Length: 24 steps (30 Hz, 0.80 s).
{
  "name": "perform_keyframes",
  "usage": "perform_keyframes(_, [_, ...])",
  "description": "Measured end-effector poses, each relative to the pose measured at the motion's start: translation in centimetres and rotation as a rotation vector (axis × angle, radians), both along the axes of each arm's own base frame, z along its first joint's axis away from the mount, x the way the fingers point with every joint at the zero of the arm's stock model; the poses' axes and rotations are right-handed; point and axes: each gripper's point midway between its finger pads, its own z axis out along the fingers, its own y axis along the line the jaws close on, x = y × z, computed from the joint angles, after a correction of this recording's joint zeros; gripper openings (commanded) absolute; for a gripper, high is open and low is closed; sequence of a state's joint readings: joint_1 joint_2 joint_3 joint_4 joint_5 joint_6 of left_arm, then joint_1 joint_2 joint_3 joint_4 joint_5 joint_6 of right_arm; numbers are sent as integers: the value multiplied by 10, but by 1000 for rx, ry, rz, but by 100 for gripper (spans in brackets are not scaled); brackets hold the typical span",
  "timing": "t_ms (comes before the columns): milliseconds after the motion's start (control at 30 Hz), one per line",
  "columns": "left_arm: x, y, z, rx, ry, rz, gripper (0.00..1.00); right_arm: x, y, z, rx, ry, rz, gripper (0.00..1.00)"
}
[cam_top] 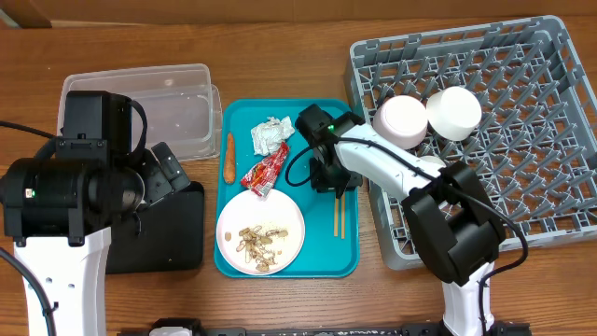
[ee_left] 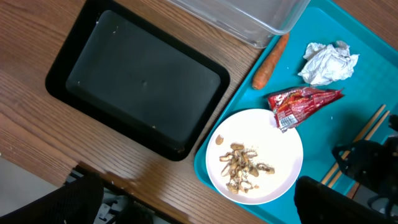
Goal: Sort waste into correct bins and load items into the dishwasher
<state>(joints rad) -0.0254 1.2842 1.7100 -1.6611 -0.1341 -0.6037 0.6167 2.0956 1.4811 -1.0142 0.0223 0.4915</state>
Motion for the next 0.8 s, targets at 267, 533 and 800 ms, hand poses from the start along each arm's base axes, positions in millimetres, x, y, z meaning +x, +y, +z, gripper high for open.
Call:
perform_keyframes(267, [0, 0, 0, 0, 0, 0, 100, -4, 1, 0, 16, 8, 25, 4])
perform_keyframes(533, [0, 0, 0, 0, 0, 0, 100, -16, 6, 8, -1, 42, 87, 4])
perform_keyframes(800, [0, 0, 0, 0, 0, 0, 100, 14, 42, 97, 147, -172, 132, 4])
